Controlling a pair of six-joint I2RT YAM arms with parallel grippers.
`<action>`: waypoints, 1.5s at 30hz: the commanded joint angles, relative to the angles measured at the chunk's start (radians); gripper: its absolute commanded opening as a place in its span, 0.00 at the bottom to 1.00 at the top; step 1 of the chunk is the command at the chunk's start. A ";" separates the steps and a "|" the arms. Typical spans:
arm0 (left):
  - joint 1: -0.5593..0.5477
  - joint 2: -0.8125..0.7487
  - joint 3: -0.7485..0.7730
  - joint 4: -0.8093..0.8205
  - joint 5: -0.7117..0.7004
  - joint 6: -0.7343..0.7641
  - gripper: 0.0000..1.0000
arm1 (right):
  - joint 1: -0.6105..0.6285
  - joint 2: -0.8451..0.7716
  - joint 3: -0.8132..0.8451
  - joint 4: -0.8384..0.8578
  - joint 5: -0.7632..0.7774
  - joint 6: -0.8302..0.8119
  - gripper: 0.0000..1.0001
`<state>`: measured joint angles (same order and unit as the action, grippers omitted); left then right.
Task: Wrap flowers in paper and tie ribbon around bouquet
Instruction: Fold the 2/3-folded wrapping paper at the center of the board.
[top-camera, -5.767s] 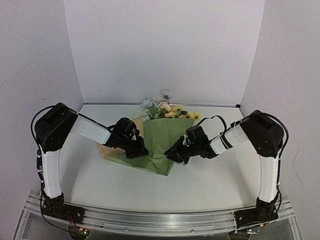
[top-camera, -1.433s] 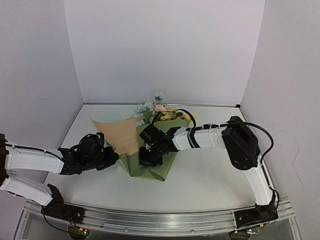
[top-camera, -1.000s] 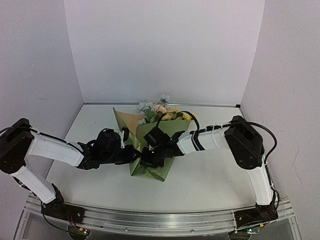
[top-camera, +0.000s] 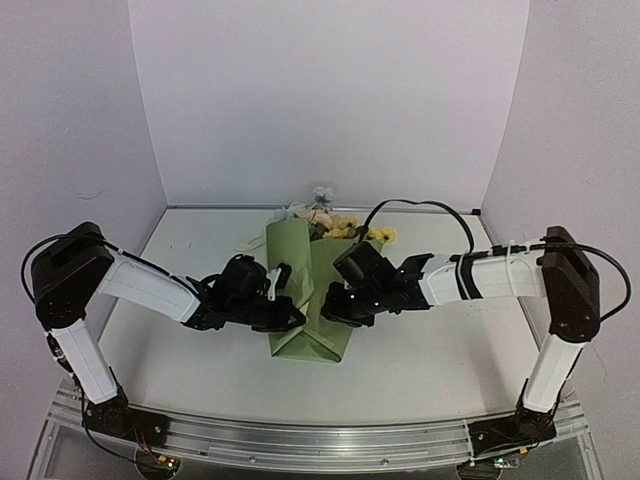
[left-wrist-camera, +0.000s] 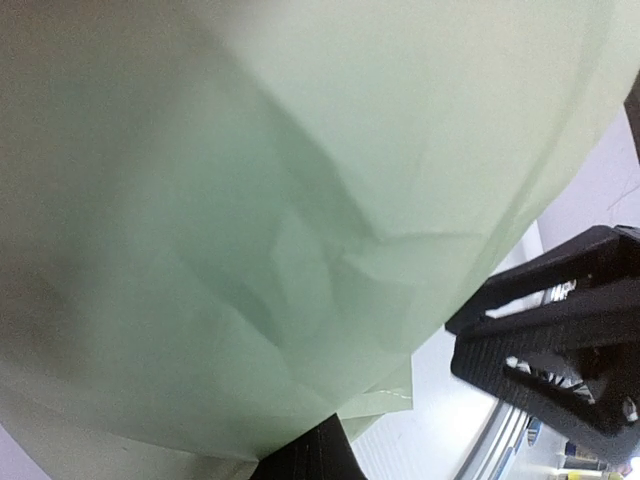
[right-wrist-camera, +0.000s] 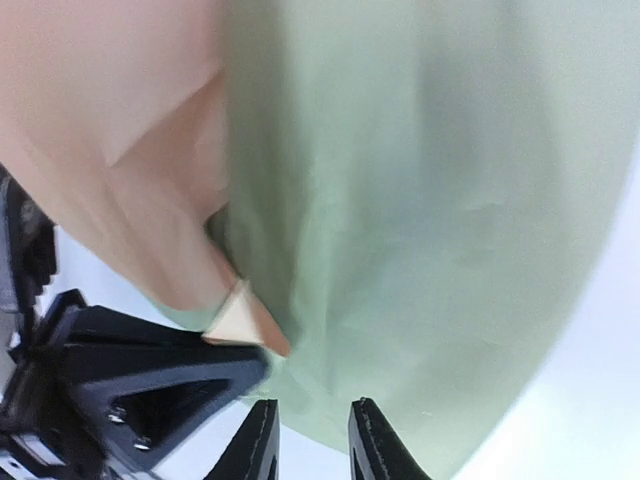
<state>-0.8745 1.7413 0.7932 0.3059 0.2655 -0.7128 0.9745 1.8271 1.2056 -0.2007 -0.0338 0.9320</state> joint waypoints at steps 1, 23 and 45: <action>-0.003 0.015 0.069 -0.034 0.064 0.051 0.00 | -0.070 -0.065 -0.114 -0.065 0.092 0.027 0.28; -0.061 0.115 0.284 -0.190 0.136 0.144 0.00 | -0.070 0.086 -0.066 -0.055 0.042 0.031 0.26; -0.066 0.297 0.388 -0.252 0.118 0.103 0.00 | -0.080 -0.126 -0.169 -0.035 0.060 0.005 0.40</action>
<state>-0.9371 2.0323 1.1450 0.0725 0.3897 -0.6033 0.9064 1.8112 1.0539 -0.2478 0.0105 0.9686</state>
